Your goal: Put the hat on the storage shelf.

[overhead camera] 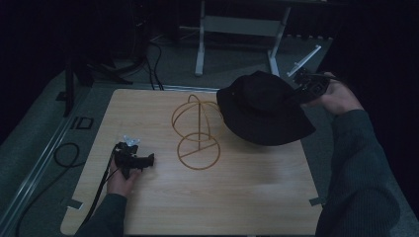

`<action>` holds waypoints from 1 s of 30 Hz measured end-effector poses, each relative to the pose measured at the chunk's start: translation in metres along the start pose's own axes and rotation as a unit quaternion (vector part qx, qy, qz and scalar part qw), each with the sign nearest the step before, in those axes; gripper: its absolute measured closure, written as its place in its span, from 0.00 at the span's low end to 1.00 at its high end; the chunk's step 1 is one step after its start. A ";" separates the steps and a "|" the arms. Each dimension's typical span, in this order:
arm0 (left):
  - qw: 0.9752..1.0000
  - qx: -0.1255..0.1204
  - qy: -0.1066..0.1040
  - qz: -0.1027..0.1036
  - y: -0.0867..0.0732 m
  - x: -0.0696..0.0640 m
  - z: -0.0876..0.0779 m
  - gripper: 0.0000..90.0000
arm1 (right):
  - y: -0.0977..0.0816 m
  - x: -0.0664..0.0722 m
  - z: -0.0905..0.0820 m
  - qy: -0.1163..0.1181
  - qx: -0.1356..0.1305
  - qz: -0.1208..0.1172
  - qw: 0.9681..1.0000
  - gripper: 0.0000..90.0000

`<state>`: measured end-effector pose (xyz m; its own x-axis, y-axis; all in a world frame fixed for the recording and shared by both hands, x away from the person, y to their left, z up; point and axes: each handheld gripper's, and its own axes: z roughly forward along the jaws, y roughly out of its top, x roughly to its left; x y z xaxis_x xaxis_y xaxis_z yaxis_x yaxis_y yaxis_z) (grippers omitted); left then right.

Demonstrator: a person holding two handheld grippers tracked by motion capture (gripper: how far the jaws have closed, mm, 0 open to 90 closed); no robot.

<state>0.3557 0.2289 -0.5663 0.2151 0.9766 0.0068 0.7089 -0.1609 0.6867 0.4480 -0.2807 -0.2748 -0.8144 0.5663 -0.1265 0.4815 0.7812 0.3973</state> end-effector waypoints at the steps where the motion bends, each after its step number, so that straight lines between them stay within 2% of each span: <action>1: 1.000 0.000 0.000 0.000 0.000 0.000 0.000 0.03 | -0.001 -0.001 -0.003 0.000 -0.004 0.001 1.000 0.95; 15: 1.000 -0.001 0.000 -0.001 0.000 0.000 0.000 0.03 | -0.001 0.002 -0.018 0.004 -0.022 -0.008 1.000 0.95; 30: 1.000 0.000 -0.001 -0.001 0.000 0.000 0.000 0.03 | 0.001 0.004 -0.031 0.003 -0.026 -0.015 1.000 0.95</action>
<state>0.3556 0.2288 -0.5663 0.2139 0.9768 0.0042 0.7092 -0.1583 0.6870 0.4354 -0.2862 -0.2467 -0.8299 0.5418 -0.1329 0.4403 0.7825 0.4403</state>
